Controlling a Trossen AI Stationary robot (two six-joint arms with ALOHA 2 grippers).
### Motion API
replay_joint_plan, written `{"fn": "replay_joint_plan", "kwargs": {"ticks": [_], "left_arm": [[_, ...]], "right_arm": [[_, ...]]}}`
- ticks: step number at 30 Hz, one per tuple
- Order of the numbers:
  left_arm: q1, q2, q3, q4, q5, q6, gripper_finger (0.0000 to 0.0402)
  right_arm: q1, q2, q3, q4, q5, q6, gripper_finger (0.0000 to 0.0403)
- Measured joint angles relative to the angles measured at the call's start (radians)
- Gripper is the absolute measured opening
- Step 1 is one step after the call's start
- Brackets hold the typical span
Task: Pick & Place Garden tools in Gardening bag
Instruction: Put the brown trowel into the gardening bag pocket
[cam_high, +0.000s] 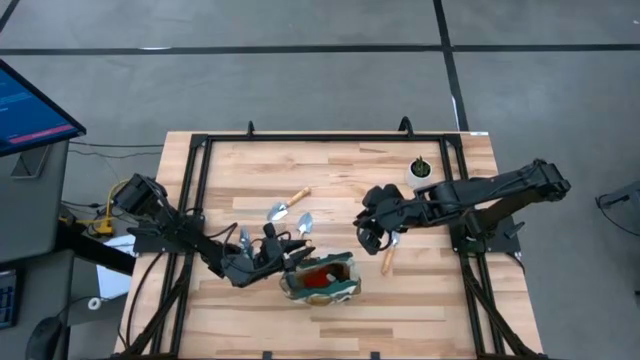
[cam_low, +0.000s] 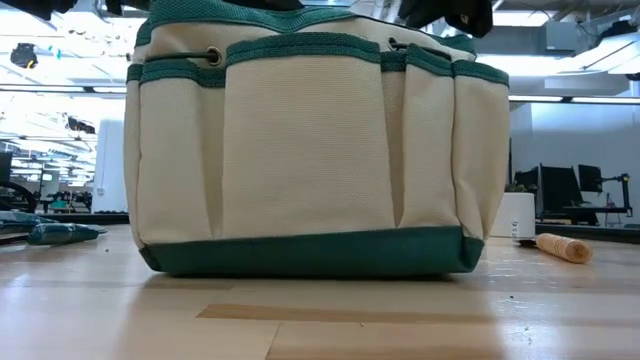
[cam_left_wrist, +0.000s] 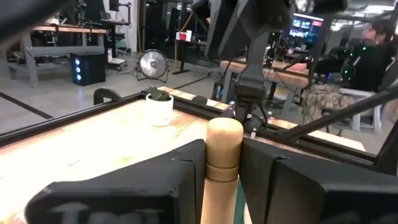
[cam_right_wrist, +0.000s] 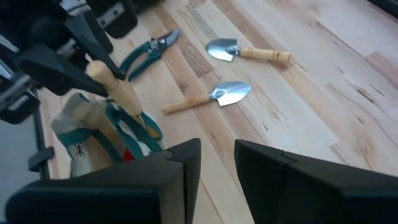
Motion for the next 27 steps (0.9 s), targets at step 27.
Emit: {"fn": "replay_joint_plan", "kwargs": {"ticks": [27], "left_arm": [[-0.018,0.076,-0.023,0.008,0.016,-0.096,0.0057]], "right_arm": [[0.0,0.055,-0.009,0.0,-0.005,-0.028,0.0091]]}}
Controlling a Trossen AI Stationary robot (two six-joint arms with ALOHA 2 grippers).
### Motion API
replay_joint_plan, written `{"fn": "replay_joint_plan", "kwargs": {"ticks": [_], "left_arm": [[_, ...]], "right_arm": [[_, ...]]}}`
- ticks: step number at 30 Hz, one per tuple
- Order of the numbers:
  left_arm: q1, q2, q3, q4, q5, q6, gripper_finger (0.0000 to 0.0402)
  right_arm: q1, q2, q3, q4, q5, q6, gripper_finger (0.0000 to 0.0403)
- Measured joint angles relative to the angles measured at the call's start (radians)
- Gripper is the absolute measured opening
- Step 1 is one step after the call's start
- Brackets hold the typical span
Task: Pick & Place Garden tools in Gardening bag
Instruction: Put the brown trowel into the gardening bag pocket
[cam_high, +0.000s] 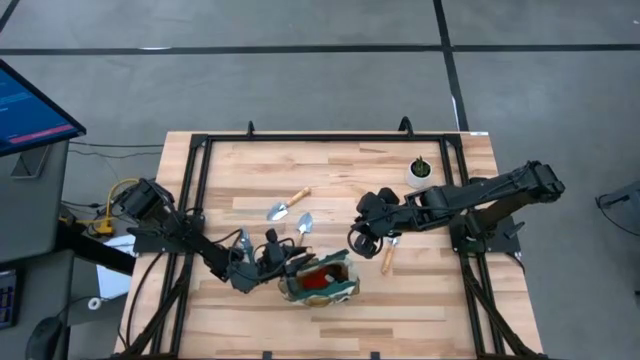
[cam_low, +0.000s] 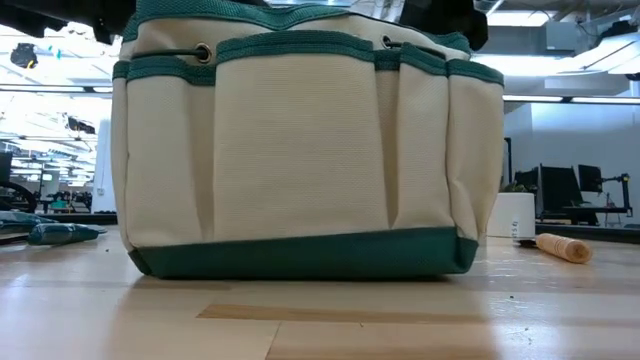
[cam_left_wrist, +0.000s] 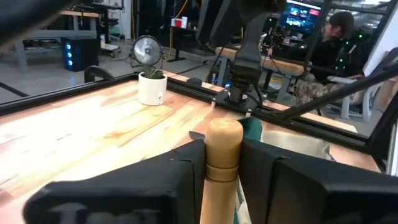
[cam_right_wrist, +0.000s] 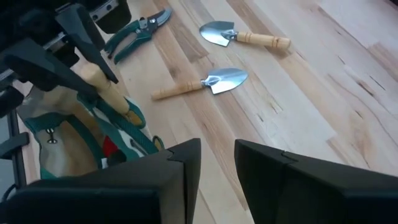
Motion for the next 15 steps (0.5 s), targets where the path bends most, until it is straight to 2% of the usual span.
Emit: {"fn": "replay_joint_plan", "kwargs": {"ticks": [8,12,15], "left_arm": [[-0.003,0.0,-0.034,0.009,-0.03,-0.07,0.0057],[-0.002,0.0,-0.035,0.011,-0.033,-0.001,0.0058],[0.006,0.0,-0.035,0.011,0.01,0.015,0.0058]], "right_arm": [[0.0,0.0,0.0,0.003,0.001,-0.007,0.0091],[0.0,0.0,0.0,0.003,0.008,-0.007,0.0091],[0.0,0.0,0.0,0.004,0.021,-0.007,0.0091]]}}
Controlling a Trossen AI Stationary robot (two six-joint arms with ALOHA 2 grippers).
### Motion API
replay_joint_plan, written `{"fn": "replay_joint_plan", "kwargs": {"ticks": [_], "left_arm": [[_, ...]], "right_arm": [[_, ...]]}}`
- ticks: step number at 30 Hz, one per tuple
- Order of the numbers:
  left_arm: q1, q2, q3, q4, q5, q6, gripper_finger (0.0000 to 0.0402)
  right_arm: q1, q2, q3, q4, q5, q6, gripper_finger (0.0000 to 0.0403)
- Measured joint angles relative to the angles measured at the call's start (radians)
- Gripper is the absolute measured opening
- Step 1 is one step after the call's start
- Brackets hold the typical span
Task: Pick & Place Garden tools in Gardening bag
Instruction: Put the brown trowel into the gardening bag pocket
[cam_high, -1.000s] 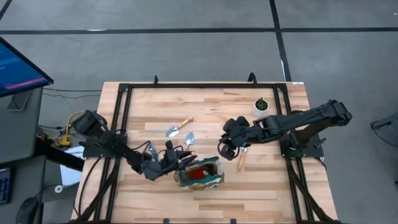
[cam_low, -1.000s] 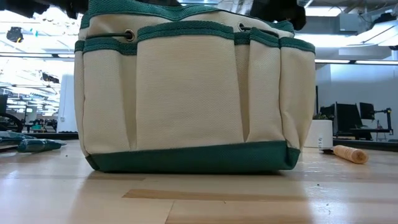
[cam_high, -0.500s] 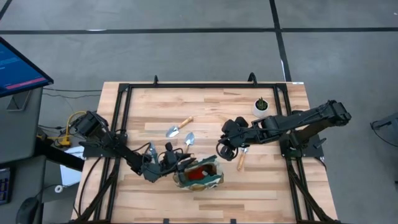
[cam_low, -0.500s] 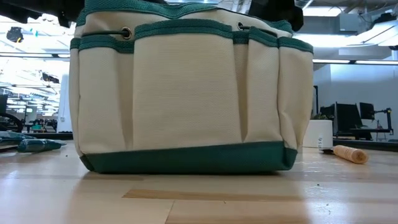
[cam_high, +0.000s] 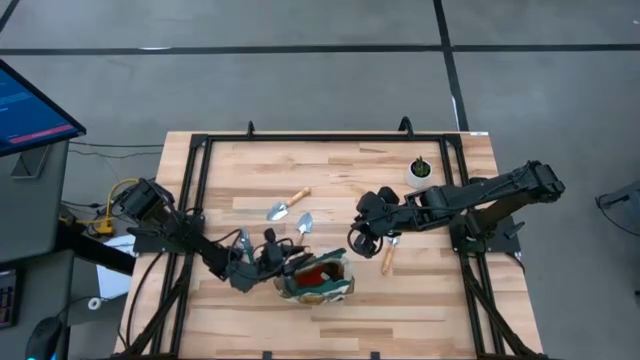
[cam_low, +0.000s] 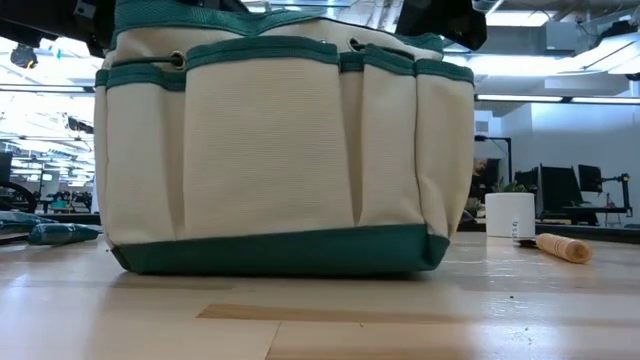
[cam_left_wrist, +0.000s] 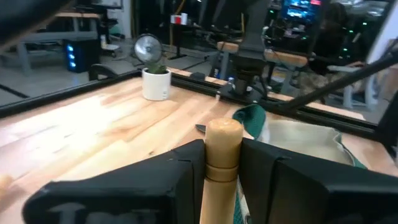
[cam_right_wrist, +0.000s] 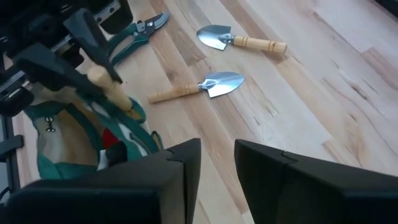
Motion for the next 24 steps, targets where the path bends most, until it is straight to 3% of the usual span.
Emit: {"fn": "replay_joint_plan", "kwargs": {"ticks": [5,14,24], "left_arm": [[-0.009,-0.002,0.0,0.008,0.013,-0.049,0.0058],[-0.008,-0.002,-0.01,0.009,0.019,0.003,0.0063],[-0.008,-0.003,-0.015,0.01,0.102,0.007,0.0088]], "right_arm": [[0.0,0.0,0.0,0.0,0.001,0.0,0.0091],[0.0,0.0,0.0,0.0,0.001,0.0,0.0091],[0.0,0.0,0.0,0.0,0.001,0.0,0.0091]]}}
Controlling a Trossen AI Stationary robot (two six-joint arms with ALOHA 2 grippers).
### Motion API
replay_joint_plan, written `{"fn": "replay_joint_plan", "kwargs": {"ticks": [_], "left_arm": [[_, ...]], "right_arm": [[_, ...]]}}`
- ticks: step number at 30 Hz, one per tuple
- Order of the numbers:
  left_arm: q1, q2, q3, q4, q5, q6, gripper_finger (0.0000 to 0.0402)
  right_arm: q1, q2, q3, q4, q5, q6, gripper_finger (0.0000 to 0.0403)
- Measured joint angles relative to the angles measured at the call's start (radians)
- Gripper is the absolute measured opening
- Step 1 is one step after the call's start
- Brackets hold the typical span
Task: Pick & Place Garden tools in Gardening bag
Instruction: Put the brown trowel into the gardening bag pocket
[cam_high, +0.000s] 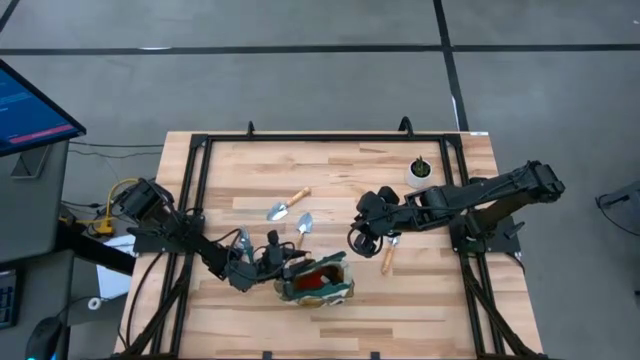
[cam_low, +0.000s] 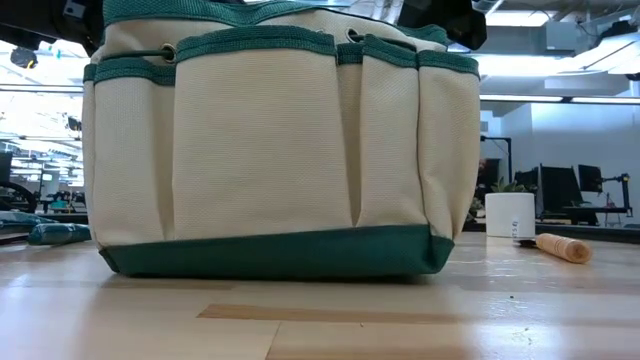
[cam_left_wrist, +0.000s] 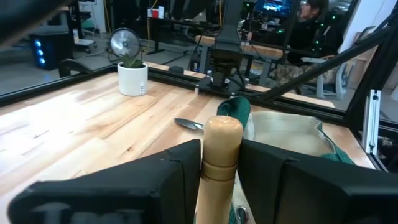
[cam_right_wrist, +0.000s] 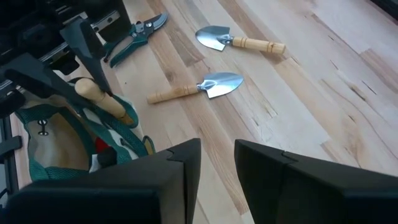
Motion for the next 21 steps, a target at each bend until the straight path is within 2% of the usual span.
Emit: {"fn": "replay_joint_plan", "kwargs": {"ticks": [11,21], "left_arm": [[-0.004,-0.035,-0.002,0.012,0.002,0.008,0.0093],[-0.004,-0.148,-0.002,0.005,0.002,0.161,0.0142]], "right_arm": [[0.0,0.0,0.0,0.0,0.0,-0.001,0.0091],[0.001,0.0,0.001,0.0,0.0,-0.039,0.01]]}}
